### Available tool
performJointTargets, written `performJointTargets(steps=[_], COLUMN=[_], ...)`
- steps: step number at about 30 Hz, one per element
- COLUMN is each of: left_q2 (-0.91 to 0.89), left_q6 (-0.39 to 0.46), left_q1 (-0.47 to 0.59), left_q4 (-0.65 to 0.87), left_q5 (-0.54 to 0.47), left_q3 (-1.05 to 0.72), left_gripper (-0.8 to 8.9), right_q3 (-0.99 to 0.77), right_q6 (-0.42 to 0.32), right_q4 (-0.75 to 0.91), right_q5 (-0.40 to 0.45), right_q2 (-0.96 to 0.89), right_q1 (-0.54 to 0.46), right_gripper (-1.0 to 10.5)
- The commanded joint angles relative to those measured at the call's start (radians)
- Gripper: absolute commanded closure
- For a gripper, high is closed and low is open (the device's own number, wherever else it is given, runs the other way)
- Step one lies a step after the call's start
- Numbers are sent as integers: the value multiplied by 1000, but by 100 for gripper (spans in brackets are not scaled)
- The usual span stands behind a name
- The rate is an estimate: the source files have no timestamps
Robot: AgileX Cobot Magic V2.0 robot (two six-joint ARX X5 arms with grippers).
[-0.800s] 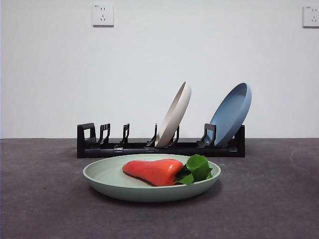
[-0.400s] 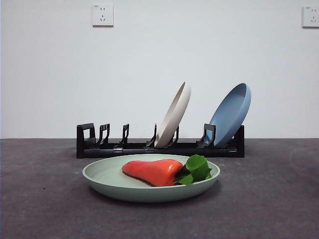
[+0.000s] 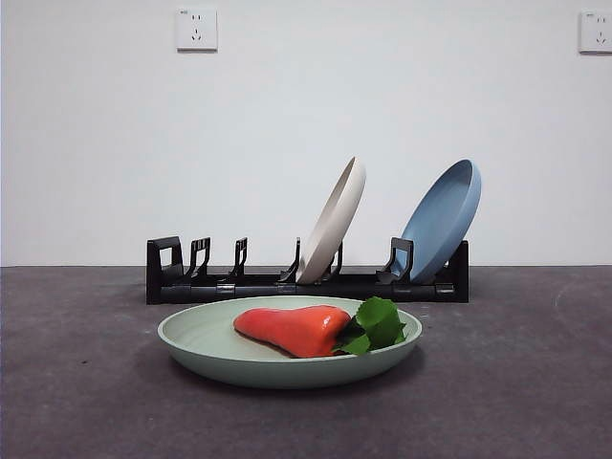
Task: Take the green plate from the plate rack,put the plate on the table,take the carrot from the table,put the carrot in the plate
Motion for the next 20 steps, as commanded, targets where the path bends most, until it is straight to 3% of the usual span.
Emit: performJointTargets(steps=[1,6,11,15,20], left_q2=[-3,-3,-3,-3,-3], left_q6=[-4,-4,-4,-4,-4], left_q1=[3,3,3,3,3], left_q4=[5,5,5,5,5], left_q5=[-3,-3,-3,-3,-3], left_q3=[-14,-14,-14,-14,-14], left_gripper=[817,817,817,817,817], right_q3=[-118,-365,-609,-729,-798], right_q6=[-53,-26,61,108,108], right_q4=[118,336,497,562,563], right_q5=[-4,-3,3,2,3], right_q2=[-86,-233,-340,-386,-409], right_q1=[-72,-105,-106,-103,-90], right_gripper=[946,946,946,946,946])
